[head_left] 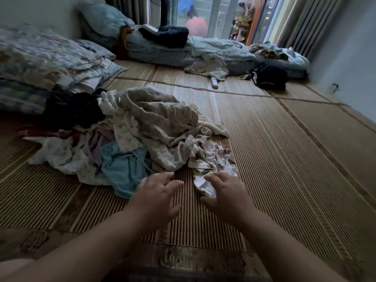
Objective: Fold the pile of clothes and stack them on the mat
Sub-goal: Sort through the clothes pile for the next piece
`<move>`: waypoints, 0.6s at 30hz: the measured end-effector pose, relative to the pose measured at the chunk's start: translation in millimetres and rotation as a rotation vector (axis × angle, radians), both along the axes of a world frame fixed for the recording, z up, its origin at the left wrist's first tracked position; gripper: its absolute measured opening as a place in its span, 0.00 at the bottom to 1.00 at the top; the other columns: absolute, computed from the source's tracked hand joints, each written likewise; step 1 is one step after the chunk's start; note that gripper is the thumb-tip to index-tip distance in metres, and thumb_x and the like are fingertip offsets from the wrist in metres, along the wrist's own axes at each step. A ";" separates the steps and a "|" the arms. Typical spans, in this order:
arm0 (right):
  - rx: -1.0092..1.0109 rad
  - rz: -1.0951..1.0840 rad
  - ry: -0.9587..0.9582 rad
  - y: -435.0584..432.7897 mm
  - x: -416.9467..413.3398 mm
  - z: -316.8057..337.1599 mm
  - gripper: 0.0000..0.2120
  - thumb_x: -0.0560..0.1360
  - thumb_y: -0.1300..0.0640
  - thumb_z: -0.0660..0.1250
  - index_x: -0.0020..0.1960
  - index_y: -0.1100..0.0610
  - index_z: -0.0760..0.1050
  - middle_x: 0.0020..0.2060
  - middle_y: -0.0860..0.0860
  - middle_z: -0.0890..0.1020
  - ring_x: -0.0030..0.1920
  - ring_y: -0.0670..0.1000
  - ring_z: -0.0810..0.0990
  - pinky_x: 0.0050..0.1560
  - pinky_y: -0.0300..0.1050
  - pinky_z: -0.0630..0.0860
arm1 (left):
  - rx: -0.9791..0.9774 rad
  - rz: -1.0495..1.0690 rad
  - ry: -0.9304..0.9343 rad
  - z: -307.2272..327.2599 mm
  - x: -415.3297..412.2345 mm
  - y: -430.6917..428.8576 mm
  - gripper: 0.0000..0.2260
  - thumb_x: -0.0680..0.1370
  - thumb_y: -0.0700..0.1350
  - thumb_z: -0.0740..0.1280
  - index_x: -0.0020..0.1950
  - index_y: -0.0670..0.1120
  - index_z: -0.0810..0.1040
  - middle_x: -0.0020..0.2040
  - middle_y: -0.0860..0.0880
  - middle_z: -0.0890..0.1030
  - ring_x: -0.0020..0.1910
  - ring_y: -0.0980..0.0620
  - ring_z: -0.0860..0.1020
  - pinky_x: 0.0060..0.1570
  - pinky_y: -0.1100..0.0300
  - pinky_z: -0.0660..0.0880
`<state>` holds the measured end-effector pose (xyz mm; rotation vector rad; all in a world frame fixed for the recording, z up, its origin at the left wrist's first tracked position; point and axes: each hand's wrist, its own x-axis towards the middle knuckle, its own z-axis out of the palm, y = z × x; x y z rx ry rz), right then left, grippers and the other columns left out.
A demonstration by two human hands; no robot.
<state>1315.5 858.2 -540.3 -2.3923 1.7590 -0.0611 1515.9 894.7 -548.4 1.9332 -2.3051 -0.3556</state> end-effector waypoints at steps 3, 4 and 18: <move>0.045 -0.055 0.017 -17.7 3.2 -18.1 0.32 0.74 0.36 0.61 0.74 0.41 0.56 0.76 0.48 0.58 0.76 0.53 0.52 0.72 0.64 0.53 | 0.053 -0.022 -0.019 -12.5 2.7 -13.1 0.29 0.76 0.62 0.60 0.76 0.60 0.57 0.78 0.53 0.53 0.77 0.52 0.51 0.75 0.47 0.50; 0.056 -0.081 0.012 -22.4 4.0 -23.9 0.32 0.74 0.35 0.61 0.74 0.40 0.55 0.76 0.48 0.55 0.77 0.54 0.49 0.73 0.64 0.51 | 0.077 -0.025 -0.028 -17.6 4.2 -15.8 0.29 0.76 0.62 0.60 0.76 0.61 0.56 0.79 0.53 0.52 0.77 0.52 0.50 0.75 0.47 0.50; 0.004 -0.251 -0.444 -40.2 -15.4 -47.8 0.13 0.81 0.57 0.56 0.56 0.51 0.78 0.52 0.47 0.81 0.52 0.47 0.78 0.49 0.40 0.76 | 0.184 -0.047 -0.107 -41.3 4.8 -29.7 0.34 0.73 0.70 0.48 0.77 0.62 0.43 0.79 0.51 0.47 0.78 0.48 0.47 0.73 0.44 0.46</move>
